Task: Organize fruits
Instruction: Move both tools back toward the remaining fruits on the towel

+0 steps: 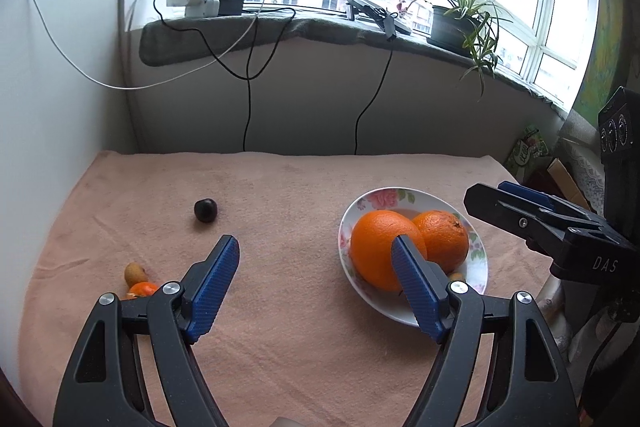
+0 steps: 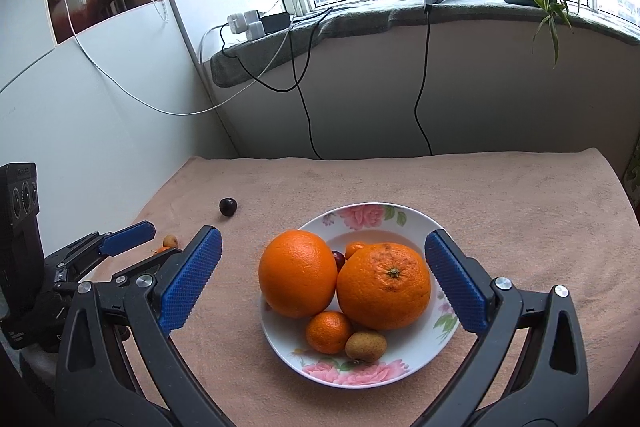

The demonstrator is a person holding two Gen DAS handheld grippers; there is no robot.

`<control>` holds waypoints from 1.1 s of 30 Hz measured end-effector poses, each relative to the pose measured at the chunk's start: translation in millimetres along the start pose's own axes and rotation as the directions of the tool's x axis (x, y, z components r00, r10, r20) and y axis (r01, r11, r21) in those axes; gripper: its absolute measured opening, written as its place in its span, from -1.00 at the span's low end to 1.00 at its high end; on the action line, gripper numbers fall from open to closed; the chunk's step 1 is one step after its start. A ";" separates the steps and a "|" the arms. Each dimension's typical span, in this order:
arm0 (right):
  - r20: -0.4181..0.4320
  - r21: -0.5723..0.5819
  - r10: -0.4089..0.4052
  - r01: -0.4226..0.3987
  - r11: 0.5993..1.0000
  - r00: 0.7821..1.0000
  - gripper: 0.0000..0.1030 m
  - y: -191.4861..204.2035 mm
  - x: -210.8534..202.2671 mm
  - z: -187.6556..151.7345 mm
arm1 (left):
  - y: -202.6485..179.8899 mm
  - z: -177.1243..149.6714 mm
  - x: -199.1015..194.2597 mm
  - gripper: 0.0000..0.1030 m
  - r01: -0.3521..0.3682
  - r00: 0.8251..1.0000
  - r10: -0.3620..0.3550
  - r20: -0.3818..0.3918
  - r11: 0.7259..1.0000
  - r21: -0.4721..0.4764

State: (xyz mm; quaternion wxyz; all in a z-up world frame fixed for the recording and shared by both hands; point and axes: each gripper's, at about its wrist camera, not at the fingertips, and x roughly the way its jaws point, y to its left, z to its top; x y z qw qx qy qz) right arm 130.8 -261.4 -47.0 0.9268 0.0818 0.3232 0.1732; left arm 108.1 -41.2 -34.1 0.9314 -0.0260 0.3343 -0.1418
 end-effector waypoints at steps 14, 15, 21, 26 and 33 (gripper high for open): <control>-0.030 -0.069 0.066 -0.068 0.995 0.997 1.00 47.5 15.9 -5.6 | 41.5 -10.6 -11.0 0.52 -0.055 0.999 0.055 -0.003 0.997 -0.054; -0.034 -0.070 0.070 -0.073 0.995 0.997 1.00 49.7 17.3 -6.2 | 45.2 -11.3 -11.8 0.52 -0.059 0.998 0.059 -0.003 0.997 -0.058; -0.057 -0.101 0.095 -0.100 0.990 0.994 1.00 69.1 26.7 -9.8 | 73.0 -22.2 -16.2 0.52 -0.094 0.995 0.093 -0.020 0.990 -0.101; -0.087 -0.125 0.122 -0.133 0.983 0.989 1.00 84.9 37.2 -15.2 | 102.1 -36.2 -17.0 0.52 -0.117 0.993 0.111 -0.050 0.982 -0.145; -0.144 -0.180 0.159 -0.184 0.966 0.977 1.00 111.9 57.2 -27.8 | 136.1 -56.4 -20.5 0.38 -0.150 0.987 0.136 -0.083 0.967 -0.204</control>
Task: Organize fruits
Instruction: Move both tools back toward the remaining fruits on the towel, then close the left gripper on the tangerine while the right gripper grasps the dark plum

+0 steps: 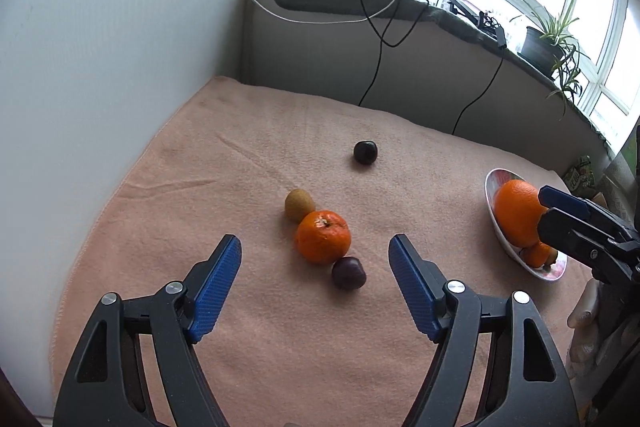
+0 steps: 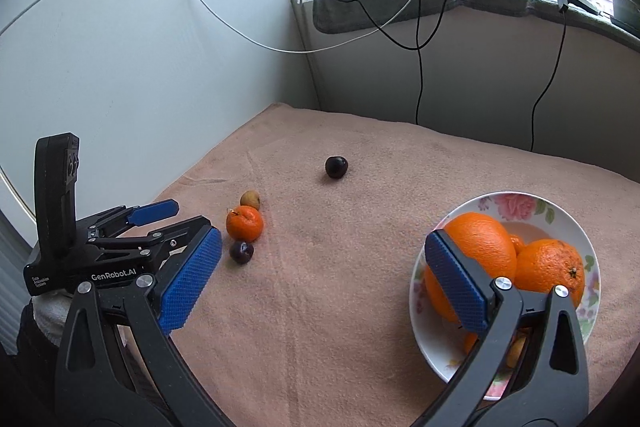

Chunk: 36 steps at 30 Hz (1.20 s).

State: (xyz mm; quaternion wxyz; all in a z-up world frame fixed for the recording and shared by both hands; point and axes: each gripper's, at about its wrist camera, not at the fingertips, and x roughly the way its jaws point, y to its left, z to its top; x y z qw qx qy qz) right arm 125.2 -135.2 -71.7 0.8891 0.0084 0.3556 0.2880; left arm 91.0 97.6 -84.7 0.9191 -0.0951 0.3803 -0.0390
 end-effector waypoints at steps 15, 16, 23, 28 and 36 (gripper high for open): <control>-0.163 -0.096 0.117 -0.134 0.986 0.980 0.49 41.1 69.5 -15.1 | 19.0 -3.5 16.5 -0.06 0.074 0.995 -0.077 -0.060 0.995 -0.063; -0.173 -0.103 0.122 -0.141 0.985 0.977 0.44 43.9 73.7 -16.5 | 18.5 -2.7 18.6 -0.07 0.078 0.995 -0.082 -0.064 0.995 -0.063; -0.217 -0.123 0.144 -0.174 0.977 0.965 0.27 53.6 96.4 -22.9 | 20.0 2.8 32.1 -0.16 0.105 0.989 -0.113 -0.094 0.991 -0.084; -0.238 -0.132 0.144 -0.179 0.975 0.961 -0.01 55.8 106.8 -24.1 | 18.9 7.6 38.0 -0.17 0.144 0.982 -0.154 -0.110 0.985 -0.092; -0.260 -0.135 0.146 -0.185 0.973 0.954 -0.17 60.4 122.8 -21.7 | 13.9 8.1 48.5 -0.20 0.160 0.975 -0.172 -0.138 0.983 -0.091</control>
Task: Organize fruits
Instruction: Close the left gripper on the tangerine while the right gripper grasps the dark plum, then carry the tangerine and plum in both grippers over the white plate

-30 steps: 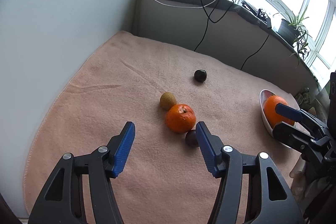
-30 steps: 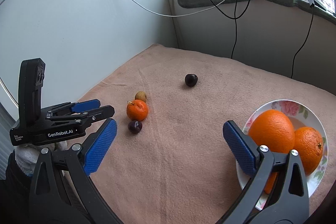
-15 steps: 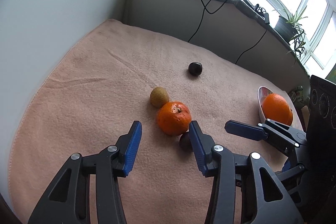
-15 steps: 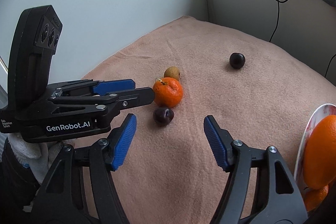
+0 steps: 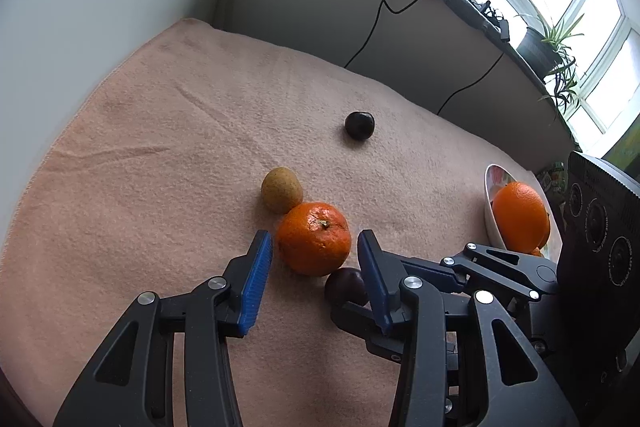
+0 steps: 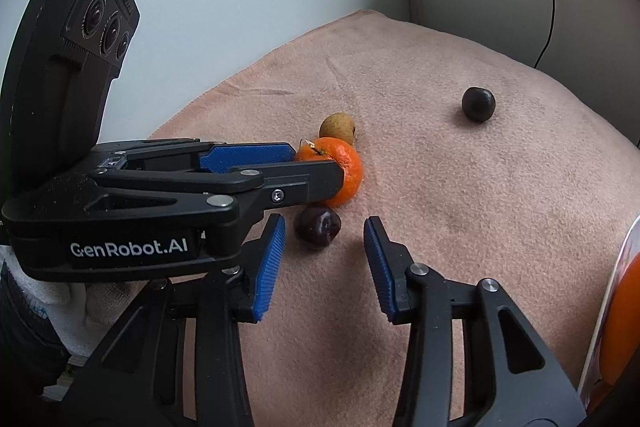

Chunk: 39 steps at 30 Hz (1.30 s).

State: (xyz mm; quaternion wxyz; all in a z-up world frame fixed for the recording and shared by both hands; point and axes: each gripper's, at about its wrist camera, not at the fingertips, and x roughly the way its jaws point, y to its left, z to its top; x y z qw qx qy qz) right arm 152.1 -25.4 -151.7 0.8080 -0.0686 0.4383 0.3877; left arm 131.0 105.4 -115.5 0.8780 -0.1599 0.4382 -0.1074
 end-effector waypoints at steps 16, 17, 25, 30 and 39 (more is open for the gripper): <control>-0.007 -0.006 0.006 -0.006 1.000 1.000 -0.49 3.1 10.8 0.9 | -0.5 1.4 3.2 -0.30 -0.002 1.000 0.002 0.008 1.000 -0.005; -0.005 -0.004 0.007 -0.007 1.000 1.000 -0.49 2.8 10.6 0.8 | -1.1 1.4 2.9 -0.30 -0.003 1.000 0.003 0.010 1.000 -0.006; 0.015 0.004 0.004 -0.004 1.000 1.000 -0.49 -0.1 -5.8 -5.1 | 0.0 -2.0 -7.4 -0.31 -0.006 1.000 0.007 0.030 1.000 -0.023; 0.030 0.005 0.001 -0.001 1.000 1.000 -0.49 -0.1 -16.8 -9.1 | -3.7 -5.3 -15.6 -0.31 -0.008 0.999 0.009 0.044 1.000 -0.026; 0.081 0.038 -0.020 0.017 0.999 0.997 -0.49 -11.2 -59.3 -27.0 | -16.6 -7.8 -34.3 -0.31 -0.005 0.997 0.006 0.076 1.000 -0.007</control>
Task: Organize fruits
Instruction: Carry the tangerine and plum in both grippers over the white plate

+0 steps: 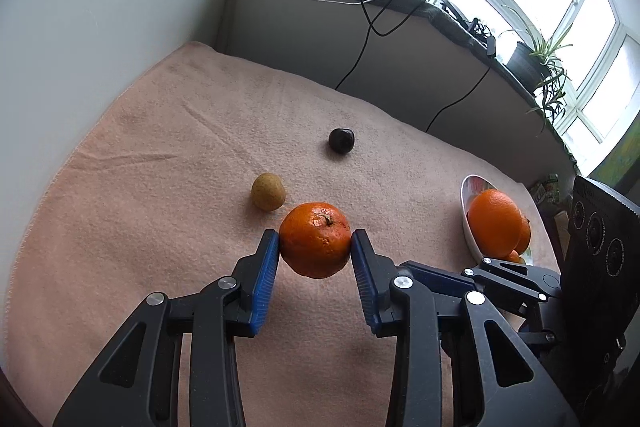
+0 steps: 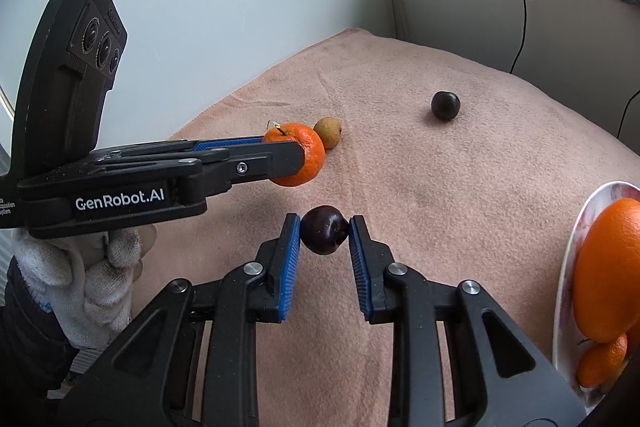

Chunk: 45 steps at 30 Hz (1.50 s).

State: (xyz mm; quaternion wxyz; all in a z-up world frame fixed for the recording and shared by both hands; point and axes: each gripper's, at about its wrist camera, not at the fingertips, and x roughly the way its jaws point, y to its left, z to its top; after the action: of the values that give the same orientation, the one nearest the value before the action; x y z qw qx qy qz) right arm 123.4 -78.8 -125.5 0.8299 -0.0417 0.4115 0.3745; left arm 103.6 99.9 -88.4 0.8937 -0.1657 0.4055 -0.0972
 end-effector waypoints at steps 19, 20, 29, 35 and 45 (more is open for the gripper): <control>0.122 0.107 -0.099 0.086 0.990 0.988 -0.49 -38.4 -96.5 -22.3 | -69.1 -9.4 -11.2 -0.31 0.062 0.998 -0.064 0.010 0.992 0.110; 0.126 0.114 -0.105 0.091 0.989 0.986 -0.49 -41.5 -100.0 -23.6 | -73.4 -9.6 -10.4 -0.31 0.066 0.998 -0.068 0.009 0.991 0.117; 0.150 0.166 -0.162 0.137 0.977 0.975 -0.49 -65.0 -124.8 -38.5 | -103.9 -12.1 -1.1 -0.31 0.107 0.994 -0.107 -0.008 0.981 0.161; 0.157 0.202 -0.202 0.169 0.965 0.967 -0.49 -81.0 -140.8 -50.8 | -125.2 -16.8 11.3 -0.31 0.146 0.989 -0.141 -0.037 0.972 0.183; 0.163 0.262 -0.274 0.226 0.938 0.948 -0.50 -112.7 -162.5 -61.3 | -165.1 -19.1 26.9 -0.31 0.205 0.978 -0.192 -0.077 0.948 0.242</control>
State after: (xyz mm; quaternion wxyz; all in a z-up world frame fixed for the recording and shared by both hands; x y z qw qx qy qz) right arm 95.4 -278.1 -76.7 0.9063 0.0437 0.3610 0.2154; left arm 100.2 -65.5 -56.9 0.8822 -0.0899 0.3945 -0.2410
